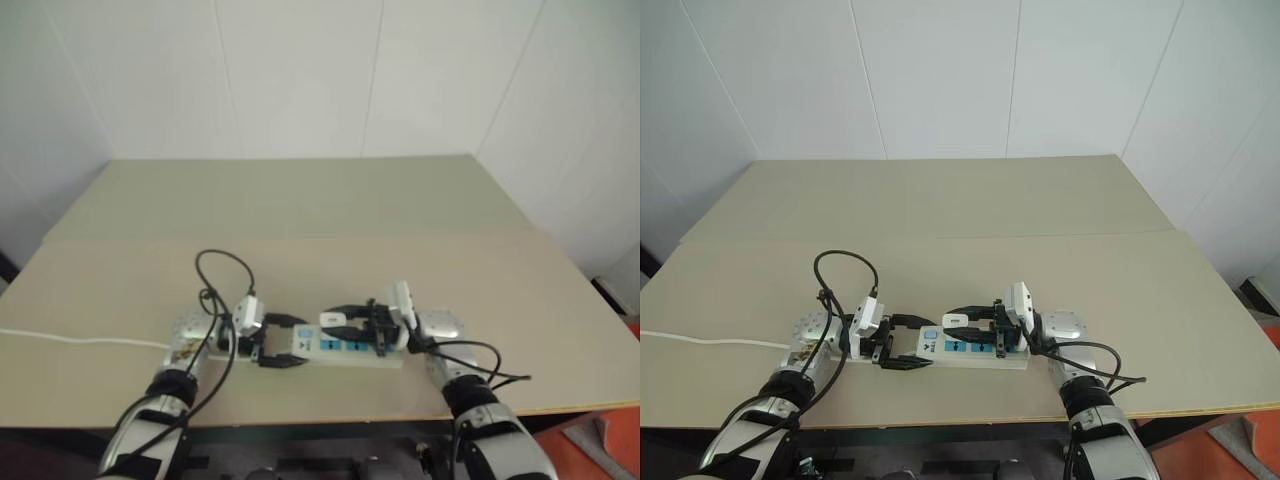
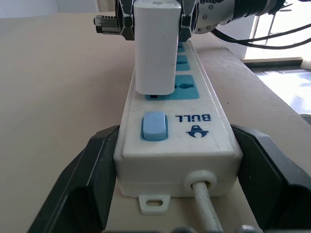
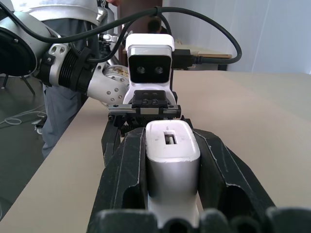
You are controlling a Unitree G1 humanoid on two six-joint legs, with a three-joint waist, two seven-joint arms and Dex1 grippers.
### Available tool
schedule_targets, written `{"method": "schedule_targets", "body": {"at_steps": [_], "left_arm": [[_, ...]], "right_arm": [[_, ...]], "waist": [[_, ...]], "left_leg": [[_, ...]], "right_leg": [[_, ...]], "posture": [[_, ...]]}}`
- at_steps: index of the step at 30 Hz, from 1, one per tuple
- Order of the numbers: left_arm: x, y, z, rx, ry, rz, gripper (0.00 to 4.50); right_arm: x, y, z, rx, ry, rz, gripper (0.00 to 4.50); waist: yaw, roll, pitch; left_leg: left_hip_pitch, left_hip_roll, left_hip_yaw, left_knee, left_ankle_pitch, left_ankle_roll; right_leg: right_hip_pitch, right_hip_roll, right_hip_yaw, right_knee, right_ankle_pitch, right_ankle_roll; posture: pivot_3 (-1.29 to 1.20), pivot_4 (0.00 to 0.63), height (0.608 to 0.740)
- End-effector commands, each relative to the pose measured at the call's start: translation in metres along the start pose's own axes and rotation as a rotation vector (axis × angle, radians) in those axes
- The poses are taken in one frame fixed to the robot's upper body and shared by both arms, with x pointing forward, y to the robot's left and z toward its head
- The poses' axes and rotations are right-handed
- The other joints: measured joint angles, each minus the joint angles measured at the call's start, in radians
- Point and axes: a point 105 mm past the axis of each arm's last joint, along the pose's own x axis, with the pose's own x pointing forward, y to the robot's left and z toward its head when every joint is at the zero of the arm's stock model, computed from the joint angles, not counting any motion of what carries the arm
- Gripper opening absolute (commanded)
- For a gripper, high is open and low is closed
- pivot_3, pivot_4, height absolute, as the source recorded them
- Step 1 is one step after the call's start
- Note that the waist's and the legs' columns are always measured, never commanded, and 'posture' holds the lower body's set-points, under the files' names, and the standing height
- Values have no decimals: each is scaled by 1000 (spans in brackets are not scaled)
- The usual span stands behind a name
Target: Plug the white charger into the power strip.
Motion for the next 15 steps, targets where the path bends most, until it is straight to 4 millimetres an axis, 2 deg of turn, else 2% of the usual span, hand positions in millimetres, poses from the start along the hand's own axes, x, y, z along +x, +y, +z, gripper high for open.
{"method": "schedule_targets", "body": {"at_steps": [1,15], "left_arm": [[0,-2,2,19,8,-13,3234],[-3,-3,0,19,30,-21,3234]], "right_arm": [[-8,14,-35,127,91,-15,1113],[-15,25,-67,217,224,-35,1113]], "waist": [[-1,0,0],[-5,-14,-13]], "left_leg": [[4,0,0,-1,0,0],[12,1,0,-6,0,0]], "right_leg": [[4,0,0,-1,0,0],[9,1,0,-4,0,0]], "posture": [[0,150,740],[0,150,740]]}}
